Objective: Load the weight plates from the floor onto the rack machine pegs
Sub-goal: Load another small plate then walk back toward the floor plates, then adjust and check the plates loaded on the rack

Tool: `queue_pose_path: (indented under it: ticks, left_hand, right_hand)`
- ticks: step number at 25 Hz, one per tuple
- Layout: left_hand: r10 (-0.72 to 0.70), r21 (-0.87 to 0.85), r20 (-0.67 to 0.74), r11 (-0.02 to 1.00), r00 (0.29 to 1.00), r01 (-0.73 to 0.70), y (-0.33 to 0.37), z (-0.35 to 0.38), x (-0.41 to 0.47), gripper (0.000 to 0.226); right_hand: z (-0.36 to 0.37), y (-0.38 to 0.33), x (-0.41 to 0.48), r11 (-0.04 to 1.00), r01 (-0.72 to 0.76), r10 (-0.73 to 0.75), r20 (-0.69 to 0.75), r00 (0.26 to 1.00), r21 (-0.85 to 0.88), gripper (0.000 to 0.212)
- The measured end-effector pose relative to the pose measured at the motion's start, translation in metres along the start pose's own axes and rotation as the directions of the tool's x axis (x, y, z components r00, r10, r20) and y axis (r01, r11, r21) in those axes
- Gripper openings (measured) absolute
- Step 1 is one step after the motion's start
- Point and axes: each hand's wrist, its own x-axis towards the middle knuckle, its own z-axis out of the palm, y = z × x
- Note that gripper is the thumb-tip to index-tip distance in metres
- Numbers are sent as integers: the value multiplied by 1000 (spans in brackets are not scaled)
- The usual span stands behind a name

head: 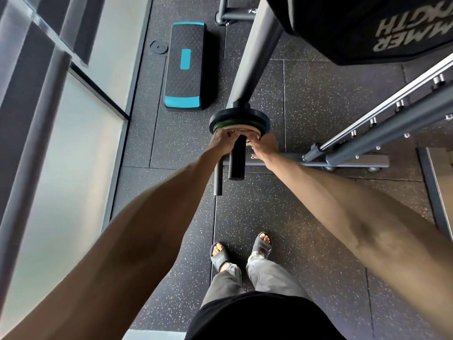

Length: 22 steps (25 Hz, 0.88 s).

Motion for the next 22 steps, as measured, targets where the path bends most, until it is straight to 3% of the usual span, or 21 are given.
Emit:
queue_pose_path:
  ticks: [4,8,13,17,22]
  left_hand:
    - [-30,-47,-1,998,1000,30,17,1,7,47]
    - [-86,-44,40,995,995,88,34,0,18,49]
    - [-49,5,-33,999,998,49,25,4,22,54]
    - [35,105,-134,994,990,-21,20,-10,13,44]
    - [174,149,-160,977,972,-150,50,-43,-21,42]
  right_hand:
    - [-3,-24,-4,1000,-15,14,41,999,21,43]
    - [-7,-44,7,996,-32,35,45,998,-79,39]
    - [-3,-38,4,991,-30,34,32,999,-133,53]
    - [-6,-39,-18,941,131,-142,-13,990,-311,56]
    - [-26,-62,-68,760,275,-340,0,941,-589,47]
